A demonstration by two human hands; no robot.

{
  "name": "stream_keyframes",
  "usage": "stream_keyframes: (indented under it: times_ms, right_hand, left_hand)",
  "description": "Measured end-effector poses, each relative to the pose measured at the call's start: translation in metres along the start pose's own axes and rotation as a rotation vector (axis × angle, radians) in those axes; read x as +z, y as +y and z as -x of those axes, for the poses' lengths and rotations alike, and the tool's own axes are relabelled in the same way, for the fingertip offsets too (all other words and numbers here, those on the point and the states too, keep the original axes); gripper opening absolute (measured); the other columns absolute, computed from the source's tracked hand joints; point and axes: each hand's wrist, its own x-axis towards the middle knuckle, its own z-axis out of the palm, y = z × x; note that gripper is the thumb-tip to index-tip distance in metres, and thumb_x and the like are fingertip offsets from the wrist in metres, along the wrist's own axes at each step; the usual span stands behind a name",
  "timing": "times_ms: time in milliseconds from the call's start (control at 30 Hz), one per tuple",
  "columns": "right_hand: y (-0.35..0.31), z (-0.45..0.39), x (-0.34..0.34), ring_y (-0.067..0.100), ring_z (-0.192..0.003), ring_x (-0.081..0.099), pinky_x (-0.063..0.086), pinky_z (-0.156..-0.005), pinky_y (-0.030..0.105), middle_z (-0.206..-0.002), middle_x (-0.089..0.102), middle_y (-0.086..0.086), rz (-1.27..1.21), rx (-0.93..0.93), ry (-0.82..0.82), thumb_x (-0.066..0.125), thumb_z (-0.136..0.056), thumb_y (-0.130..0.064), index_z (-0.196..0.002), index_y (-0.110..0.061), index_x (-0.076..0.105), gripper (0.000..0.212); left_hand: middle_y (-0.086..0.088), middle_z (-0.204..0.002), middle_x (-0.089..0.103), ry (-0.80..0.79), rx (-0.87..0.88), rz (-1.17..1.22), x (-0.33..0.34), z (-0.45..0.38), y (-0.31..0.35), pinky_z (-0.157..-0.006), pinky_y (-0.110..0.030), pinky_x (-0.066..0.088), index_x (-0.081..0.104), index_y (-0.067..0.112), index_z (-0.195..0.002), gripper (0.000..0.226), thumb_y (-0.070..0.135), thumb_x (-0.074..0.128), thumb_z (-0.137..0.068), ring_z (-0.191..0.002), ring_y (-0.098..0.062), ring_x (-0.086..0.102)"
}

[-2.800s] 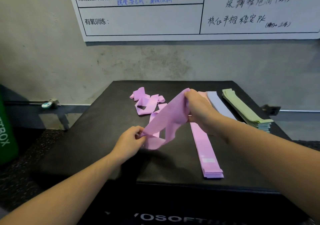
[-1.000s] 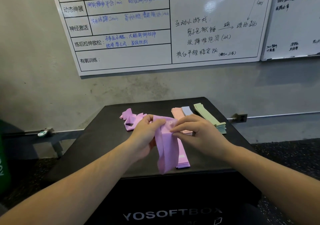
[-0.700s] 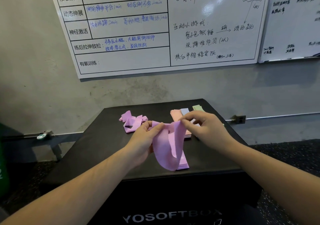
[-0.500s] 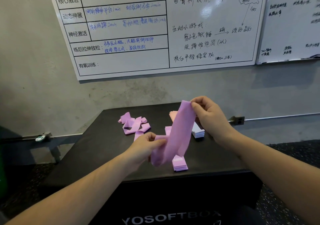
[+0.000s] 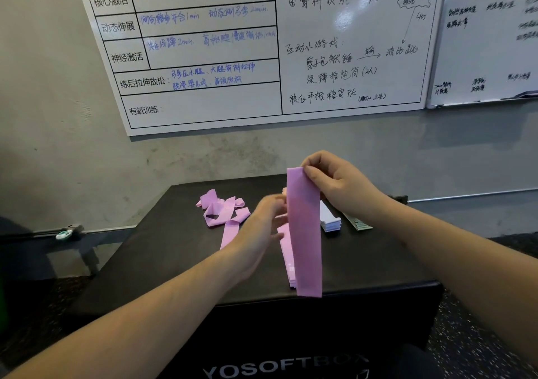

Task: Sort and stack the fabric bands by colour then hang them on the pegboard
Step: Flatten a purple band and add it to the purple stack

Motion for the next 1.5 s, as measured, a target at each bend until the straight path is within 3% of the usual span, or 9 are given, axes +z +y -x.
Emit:
stream_keyframes:
  times_ms: [100,267,433,667,833,933,1133,1300,1500]
  right_hand:
    - [0.006,0.002,0.001,0.003,-0.067,0.052,0.043,-0.066,0.021,-0.077,0.062,-0.013,-0.023,-0.011,0.012,0.054,-0.103,-0.018,-0.092,-0.029,0.061,0.017]
    - [0.015,0.01,0.0,0.003,-0.073,0.063,0.053,-0.067,0.023,-0.082,0.068,-0.012,-0.179,0.087,0.075,0.059,-0.101,-0.022,-0.103,-0.024,0.067,0.009]
    - [0.038,0.031,0.012,0.009,-0.092,0.074,0.058,-0.071,0.026,-0.103,0.076,-0.003,-0.404,0.285,0.026,0.07,-0.093,-0.033,-0.123,-0.028,0.056,0.034]
    - [0.079,0.057,0.023,0.015,-0.097,0.072,0.054,-0.095,0.034,-0.105,0.076,0.006,-0.344,0.413,-0.246,0.078,-0.087,-0.027,-0.107,-0.007,0.071,0.029]
    - [0.102,0.066,0.025,0.008,-0.091,0.069,0.055,-0.082,0.023,-0.097,0.074,-0.004,-0.257,0.437,-0.283,0.069,-0.095,-0.019,-0.099,-0.017,0.068,0.005]
    - [0.117,0.07,0.027,0.011,-0.103,0.067,0.055,-0.093,0.032,-0.11,0.07,-0.004,-0.215,0.442,-0.279,0.069,-0.094,-0.019,-0.108,-0.024,0.062,0.017]
    - [0.133,0.086,0.025,0.014,-0.077,0.071,0.051,-0.067,0.022,-0.088,0.076,0.005,-0.333,0.423,-0.108,0.073,-0.091,-0.018,-0.117,-0.037,0.06,0.035]
    - [0.146,0.094,0.019,0.008,-0.093,0.07,0.052,-0.08,0.018,-0.1,0.077,-0.008,-0.306,0.364,-0.091,0.068,-0.092,-0.005,-0.093,-0.025,0.079,0.022]
    - [0.166,0.101,0.014,0.015,-0.106,0.07,0.054,-0.098,0.035,-0.116,0.073,-0.005,-0.234,0.346,-0.281,0.054,-0.089,0.012,-0.114,-0.03,0.069,0.051]
  left_hand:
    - [-0.008,-0.111,0.075,-0.002,0.093,-0.003,0.007,-0.001,0.015,-0.089,-0.043,0.06,0.064,0.017,-0.116,0.025,0.035,0.056,-0.102,-0.096,-0.023,0.074]
    - [0.006,-0.09,0.077,0.006,0.156,-0.092,0.012,-0.008,0.017,-0.069,-0.03,0.059,0.066,0.019,-0.105,0.016,0.029,0.054,-0.105,-0.081,-0.012,0.073]
    - [-0.005,-0.096,0.074,0.069,0.12,0.073,0.017,-0.019,0.018,-0.066,-0.031,0.057,0.064,0.017,-0.101,0.014,0.021,0.052,-0.106,-0.083,-0.018,0.071]
    - [-0.009,-0.102,0.07,0.156,0.059,0.325,0.009,-0.047,0.016,-0.061,-0.028,0.059,0.059,0.017,-0.105,0.012,0.017,0.047,-0.107,-0.082,-0.017,0.069]
    - [-0.009,-0.103,0.072,0.26,0.052,0.404,-0.003,-0.069,0.013,-0.057,-0.025,0.058,0.059,0.016,-0.12,0.02,0.014,0.042,-0.109,-0.074,-0.014,0.073]
    - [-0.015,-0.12,0.07,0.313,0.022,0.441,-0.009,-0.084,0.008,-0.062,-0.029,0.06,0.055,0.009,-0.133,0.028,0.014,0.045,-0.107,-0.085,-0.019,0.072]
    - [-0.017,-0.117,0.069,0.355,-0.008,0.422,-0.019,-0.113,-0.005,-0.076,-0.039,0.06,0.051,0.011,-0.134,0.029,0.013,0.041,-0.107,-0.097,-0.025,0.073]
    - [-0.009,-0.103,0.067,0.398,-0.045,0.365,-0.02,-0.132,-0.019,-0.07,-0.036,0.057,0.055,0.014,-0.107,0.017,0.007,0.04,-0.104,-0.096,-0.024,0.069]
    - [-0.004,-0.108,0.067,0.379,-0.096,0.24,-0.028,-0.163,-0.047,-0.064,-0.033,0.057,0.051,0.013,-0.132,0.032,0.007,0.039,-0.103,-0.102,-0.024,0.069]
